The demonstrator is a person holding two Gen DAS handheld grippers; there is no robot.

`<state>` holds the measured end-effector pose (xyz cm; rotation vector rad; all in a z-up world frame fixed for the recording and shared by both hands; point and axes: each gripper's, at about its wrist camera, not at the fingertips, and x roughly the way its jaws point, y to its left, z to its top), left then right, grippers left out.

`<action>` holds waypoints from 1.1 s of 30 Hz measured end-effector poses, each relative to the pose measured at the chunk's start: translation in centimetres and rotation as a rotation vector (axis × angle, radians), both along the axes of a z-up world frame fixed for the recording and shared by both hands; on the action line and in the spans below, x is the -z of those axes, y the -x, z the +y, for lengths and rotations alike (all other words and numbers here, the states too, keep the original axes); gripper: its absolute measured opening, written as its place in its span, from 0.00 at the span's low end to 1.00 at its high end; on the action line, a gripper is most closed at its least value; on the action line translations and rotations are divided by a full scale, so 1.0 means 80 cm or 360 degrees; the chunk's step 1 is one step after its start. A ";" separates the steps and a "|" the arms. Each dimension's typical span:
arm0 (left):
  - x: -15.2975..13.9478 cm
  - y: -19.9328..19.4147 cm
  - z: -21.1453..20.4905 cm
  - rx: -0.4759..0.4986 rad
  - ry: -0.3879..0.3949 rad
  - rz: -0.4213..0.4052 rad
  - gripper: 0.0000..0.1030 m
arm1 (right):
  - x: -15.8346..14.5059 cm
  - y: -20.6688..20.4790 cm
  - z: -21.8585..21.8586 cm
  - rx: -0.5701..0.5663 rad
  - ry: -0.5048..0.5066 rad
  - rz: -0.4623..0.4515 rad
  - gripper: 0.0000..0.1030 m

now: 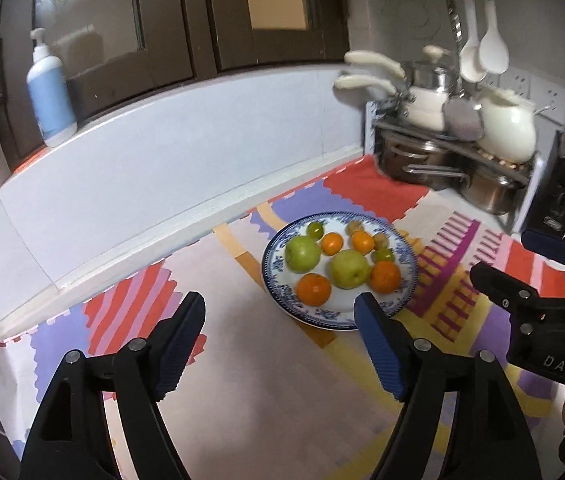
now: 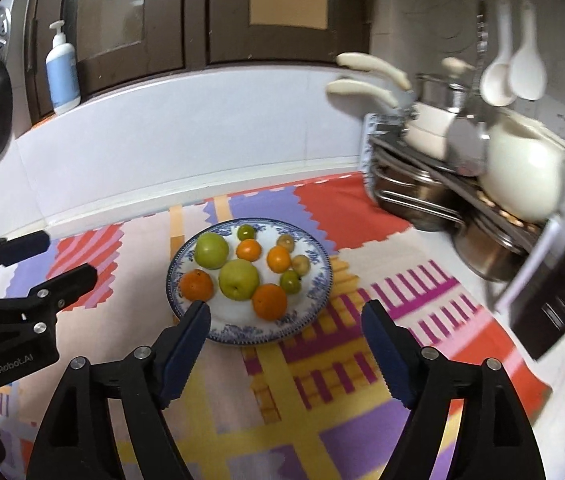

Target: Organize fruits

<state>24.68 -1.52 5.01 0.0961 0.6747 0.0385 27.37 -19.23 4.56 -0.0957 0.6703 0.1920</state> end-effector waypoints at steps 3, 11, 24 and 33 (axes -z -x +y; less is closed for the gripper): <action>-0.007 0.021 -0.007 -0.0010 -0.0016 -0.0047 0.83 | -0.006 0.023 -0.008 0.0031 -0.0003 -0.0032 0.81; -0.024 0.083 -0.037 -0.0075 -0.0010 -0.0152 0.99 | -0.028 0.075 -0.035 0.0006 -0.0009 -0.0095 0.81; -0.045 0.166 -0.075 -0.0139 -0.0008 -0.0256 1.00 | -0.052 0.161 -0.072 -0.0039 -0.0004 -0.0207 0.81; -0.052 0.191 -0.088 -0.0158 0.0005 -0.0277 1.00 | -0.053 0.185 -0.085 -0.0075 -0.0038 -0.0202 0.81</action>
